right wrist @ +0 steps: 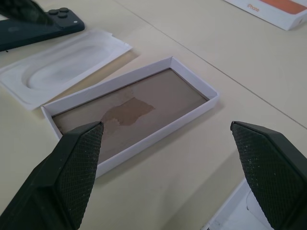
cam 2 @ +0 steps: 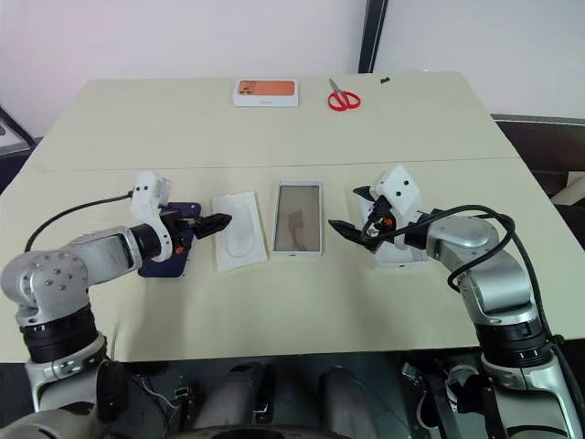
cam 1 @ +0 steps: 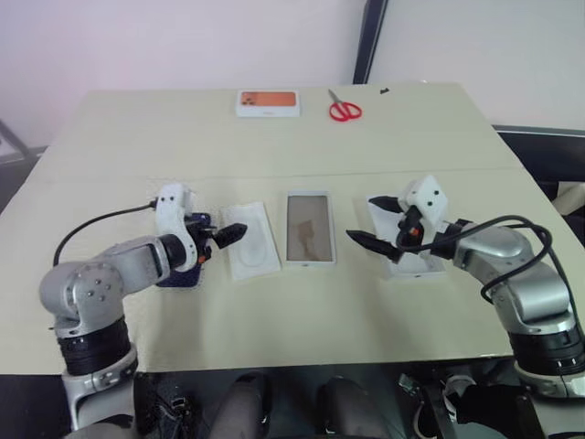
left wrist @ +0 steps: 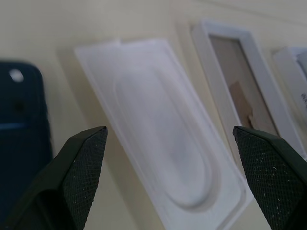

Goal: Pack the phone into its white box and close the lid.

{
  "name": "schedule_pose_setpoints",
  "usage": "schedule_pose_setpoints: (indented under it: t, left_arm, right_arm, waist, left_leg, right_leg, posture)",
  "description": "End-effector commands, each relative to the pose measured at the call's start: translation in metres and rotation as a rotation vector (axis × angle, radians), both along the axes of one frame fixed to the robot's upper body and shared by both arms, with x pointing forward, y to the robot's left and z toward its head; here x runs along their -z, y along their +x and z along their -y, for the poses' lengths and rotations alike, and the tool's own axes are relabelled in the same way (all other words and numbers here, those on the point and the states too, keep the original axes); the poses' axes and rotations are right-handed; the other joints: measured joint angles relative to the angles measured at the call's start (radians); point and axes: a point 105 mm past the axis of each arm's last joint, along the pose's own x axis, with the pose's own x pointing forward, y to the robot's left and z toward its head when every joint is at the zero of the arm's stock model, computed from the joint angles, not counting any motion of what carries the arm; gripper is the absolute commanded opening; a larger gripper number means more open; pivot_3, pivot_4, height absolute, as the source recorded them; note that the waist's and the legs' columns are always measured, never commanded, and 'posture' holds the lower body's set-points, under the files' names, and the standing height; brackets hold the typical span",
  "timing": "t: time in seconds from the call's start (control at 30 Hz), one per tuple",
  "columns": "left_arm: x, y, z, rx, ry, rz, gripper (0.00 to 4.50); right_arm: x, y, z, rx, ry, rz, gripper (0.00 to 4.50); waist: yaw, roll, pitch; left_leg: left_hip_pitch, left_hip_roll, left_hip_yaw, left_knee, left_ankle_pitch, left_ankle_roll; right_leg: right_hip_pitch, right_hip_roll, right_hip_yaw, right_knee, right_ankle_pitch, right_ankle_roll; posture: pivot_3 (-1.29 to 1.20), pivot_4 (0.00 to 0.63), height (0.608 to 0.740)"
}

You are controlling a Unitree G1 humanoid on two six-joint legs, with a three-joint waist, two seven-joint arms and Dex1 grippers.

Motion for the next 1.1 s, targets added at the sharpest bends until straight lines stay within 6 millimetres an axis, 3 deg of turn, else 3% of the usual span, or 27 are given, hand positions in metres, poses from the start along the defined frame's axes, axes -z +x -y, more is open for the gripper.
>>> schedule_pose_setpoints:
  t: [0.03, 0.37, 0.47, 0.7, 0.9, 1.1]
  left_arm:
    - [0.006, 0.001, -0.004, -0.051, 0.028, -0.049, 4.41]
    - [0.015, 0.014, 0.008, -0.116, -0.014, -0.111, 4.41]
    - [0.018, 0.018, 0.008, -0.147, -0.026, -0.134, 3.57]
    - [0.016, 0.023, 0.008, -0.176, -0.063, -0.138, 0.04]
    - [0.001, 0.028, -0.002, -0.195, -0.136, -0.088, 0.04]
    - [-0.032, 0.039, -0.016, -0.201, -0.286, -0.003, 0.04]
  right_arm:
    - [-0.012, -0.008, -0.010, -0.060, 0.000, 0.042, 4.44]
    - [-0.008, -0.011, -0.018, -0.079, 0.005, 0.040, 4.44]
    - [-0.008, -0.010, -0.019, -0.080, 0.007, 0.042, 4.50]
    - [-0.010, -0.013, -0.025, -0.096, 0.012, 0.054, 4.50]
    - [-0.010, -0.017, -0.030, -0.125, -0.006, 0.056, 4.50]
    - [-0.012, -0.016, -0.030, -0.132, -0.015, 0.061, 4.50]
  waist:
    - [0.000, 0.000, 0.000]
    - [0.009, 0.000, 0.000]
    - [0.014, 0.000, 0.000]
    - [0.024, 0.000, 0.000]
    - [0.021, 0.000, 0.000]
    - [0.023, -0.001, 0.000]
  left_leg:
    - [0.000, 0.000, 0.000, 0.000, 0.000, 0.000]
    - [0.000, 0.000, 0.000, 0.001, 0.001, -0.001]
    - [0.000, 0.000, 0.000, 0.001, 0.001, -0.001]
    - [0.000, 0.000, 0.000, 0.002, 0.001, -0.001]
    - [0.000, 0.000, 0.000, 0.001, 0.001, -0.002]
    - [0.000, 0.000, 0.000, 0.001, 0.001, -0.002]
  right_leg:
    - [0.000, 0.000, 0.000, 0.000, 0.000, 0.000]
    - [0.000, 0.000, 0.000, 0.000, 0.000, 0.000]
    - [0.000, 0.000, 0.000, 0.000, 0.000, 0.000]
    - [0.001, 0.000, 0.000, 0.000, 0.000, 0.000]
    - [0.000, 0.000, 0.000, 0.000, 0.000, 0.000]
    - [0.000, 0.000, 0.000, 0.000, 0.000, 0.000]
  posture:
    - [0.00, 0.150, 0.740]
    - [0.00, 0.150, 0.740]
    - [0.00, 0.150, 0.740]
    - [0.00, 0.150, 0.740]
    - [0.00, 0.150, 0.740]
    - [0.00, 0.150, 0.740]
